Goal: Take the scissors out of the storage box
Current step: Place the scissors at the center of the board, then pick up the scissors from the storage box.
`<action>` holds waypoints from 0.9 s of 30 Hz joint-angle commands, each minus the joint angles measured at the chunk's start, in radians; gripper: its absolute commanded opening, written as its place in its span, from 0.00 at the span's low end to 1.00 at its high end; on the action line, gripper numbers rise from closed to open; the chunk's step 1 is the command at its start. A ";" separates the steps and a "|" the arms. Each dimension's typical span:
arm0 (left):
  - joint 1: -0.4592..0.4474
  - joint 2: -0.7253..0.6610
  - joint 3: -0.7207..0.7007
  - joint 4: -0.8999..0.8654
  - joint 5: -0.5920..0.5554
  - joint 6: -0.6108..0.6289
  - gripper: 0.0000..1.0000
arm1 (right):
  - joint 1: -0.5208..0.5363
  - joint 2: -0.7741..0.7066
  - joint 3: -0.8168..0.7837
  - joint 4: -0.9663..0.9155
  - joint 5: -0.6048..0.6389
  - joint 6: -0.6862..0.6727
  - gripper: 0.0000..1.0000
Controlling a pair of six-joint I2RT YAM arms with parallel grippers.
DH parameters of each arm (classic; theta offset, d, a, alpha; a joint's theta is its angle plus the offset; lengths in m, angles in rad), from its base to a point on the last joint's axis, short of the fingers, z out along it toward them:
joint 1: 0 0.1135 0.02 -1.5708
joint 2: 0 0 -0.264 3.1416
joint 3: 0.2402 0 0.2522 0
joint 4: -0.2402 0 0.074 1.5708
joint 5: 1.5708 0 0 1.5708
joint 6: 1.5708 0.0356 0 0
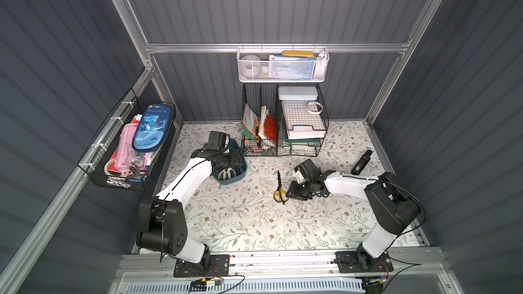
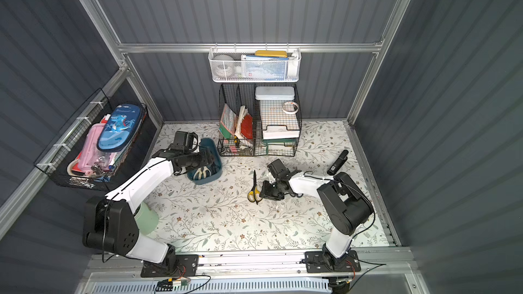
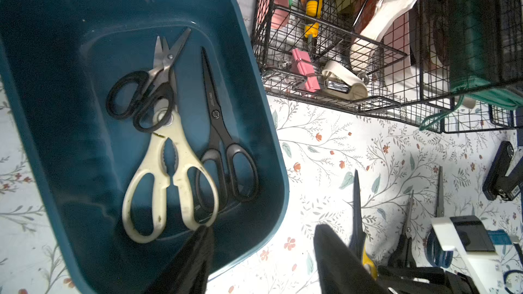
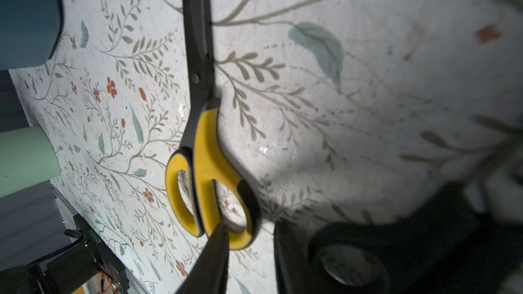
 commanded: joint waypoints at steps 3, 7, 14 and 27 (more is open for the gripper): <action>0.003 0.041 0.047 -0.044 -0.086 0.026 0.58 | -0.004 -0.110 0.074 -0.116 0.048 -0.040 0.34; 0.032 0.105 0.055 -0.035 -0.121 0.030 0.54 | -0.003 -0.142 0.125 -0.123 0.073 -0.064 0.35; 0.070 0.225 0.097 -0.025 -0.199 0.050 0.49 | 0.020 -0.094 0.189 -0.124 0.072 -0.084 0.36; 0.149 0.444 0.301 -0.030 -0.092 0.142 0.40 | 0.073 -0.017 0.234 -0.092 0.059 -0.075 0.37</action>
